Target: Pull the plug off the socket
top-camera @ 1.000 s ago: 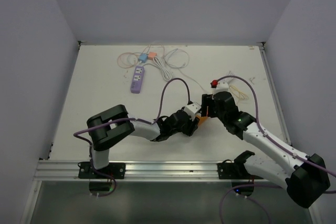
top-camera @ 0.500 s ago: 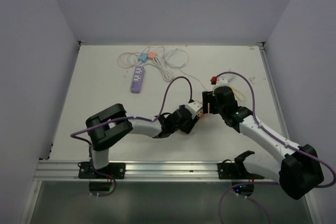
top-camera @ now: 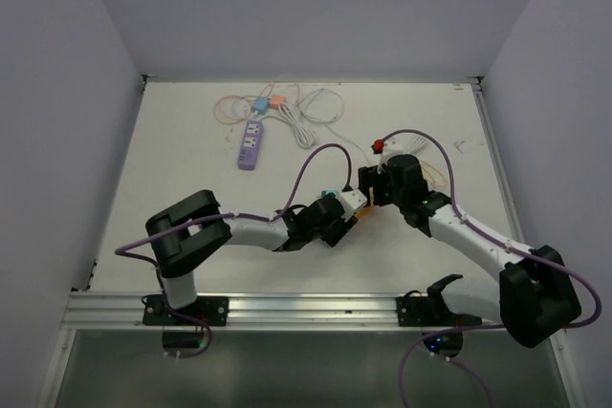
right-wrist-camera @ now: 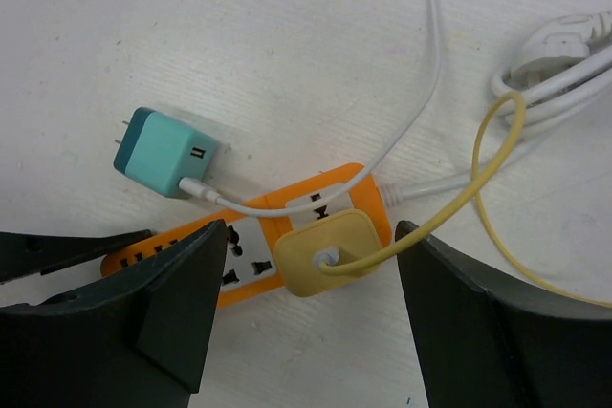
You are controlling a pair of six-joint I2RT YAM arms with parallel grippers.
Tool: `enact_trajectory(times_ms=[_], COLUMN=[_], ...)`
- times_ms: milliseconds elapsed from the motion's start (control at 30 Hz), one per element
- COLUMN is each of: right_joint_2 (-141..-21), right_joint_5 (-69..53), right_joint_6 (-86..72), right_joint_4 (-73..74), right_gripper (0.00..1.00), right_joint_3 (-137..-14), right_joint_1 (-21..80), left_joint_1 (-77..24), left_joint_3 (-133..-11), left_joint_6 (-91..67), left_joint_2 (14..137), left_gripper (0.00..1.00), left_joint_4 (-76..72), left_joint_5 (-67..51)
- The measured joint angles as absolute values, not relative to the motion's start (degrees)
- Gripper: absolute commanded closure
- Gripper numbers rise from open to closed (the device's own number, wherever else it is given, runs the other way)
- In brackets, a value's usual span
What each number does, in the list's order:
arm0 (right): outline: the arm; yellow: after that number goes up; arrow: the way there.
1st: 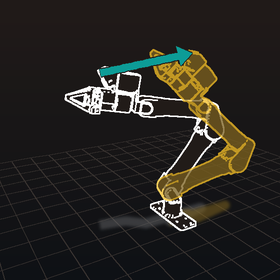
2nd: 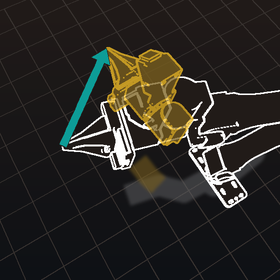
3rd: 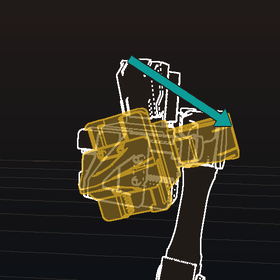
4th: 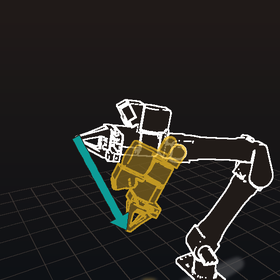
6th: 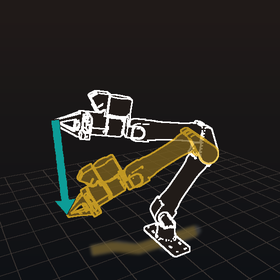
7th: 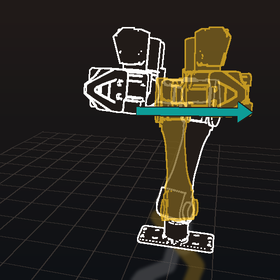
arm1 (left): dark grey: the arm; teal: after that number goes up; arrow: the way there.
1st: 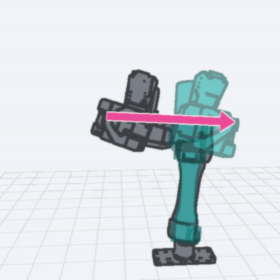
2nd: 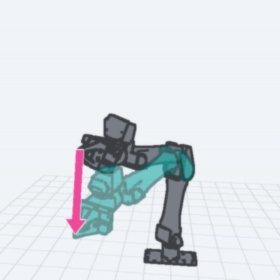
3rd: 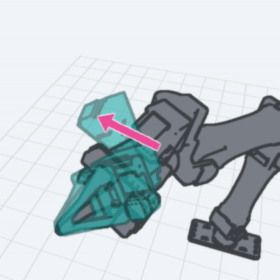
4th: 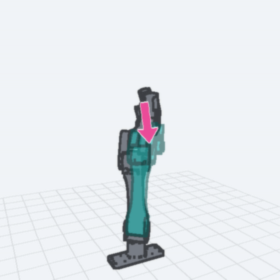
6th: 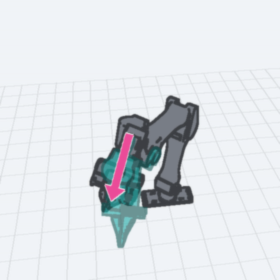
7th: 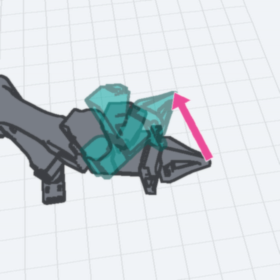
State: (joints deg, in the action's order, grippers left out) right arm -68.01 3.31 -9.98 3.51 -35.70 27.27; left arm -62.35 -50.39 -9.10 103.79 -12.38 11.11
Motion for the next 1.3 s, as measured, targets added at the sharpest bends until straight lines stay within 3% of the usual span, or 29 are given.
enact_trajectory(times_ms=[567,800,867,967,1000,1067,1300], right_joint_2=[-70.11,-70.96,-71.57,-72.03,-72.14,-72.49,-71.68], right_joint_5=[-2.57,-2.55,-2.48,-2.28,-2.28,-2.35,-2.33], right_joint_6=[-10.72,-10.81,-10.61,-10.04,-9.96,-9.85,-10.63], right_joint_4=[-1.02,-2.26,-2.79,-3.99,-4.27,-4.95,-7.62], right_gripper=[0.3,0.39,0.47,0.72,0.87,0.99,1.0], right_joint_3=[-31.81,-31.42,-31.42,-31.42,-31.42,-31.42,-29.71], right_joint_1=[27.75,27.75,27.75,27.68,27.68,27.68,27.14], left_joint_1=[-58.87,-58.63,-58.57,-58.41,-58.3,-58.17,-57.69], left_joint_3=[-46.98,-46.98,-46.98,-46.98,-47.0,-47.16,-50.41], left_joint_6=[-7.57,-7.22,-7.01,-6.9,-6.85,-6.85,-6.76], left_joint_2=[100.05,100.05,100.05,100.05,100.05,100.07,101.95], left_gripper=[1.0,1.0,1.0,1.0,1.0,1.0,1.0], left_joint_4=[-10.28,-10.22,-10.22,-10.11,-10.04,-9.76,-6.59], left_joint_5=[6.0,5.52,5.32,5.3,5.19,5.13,4.45])
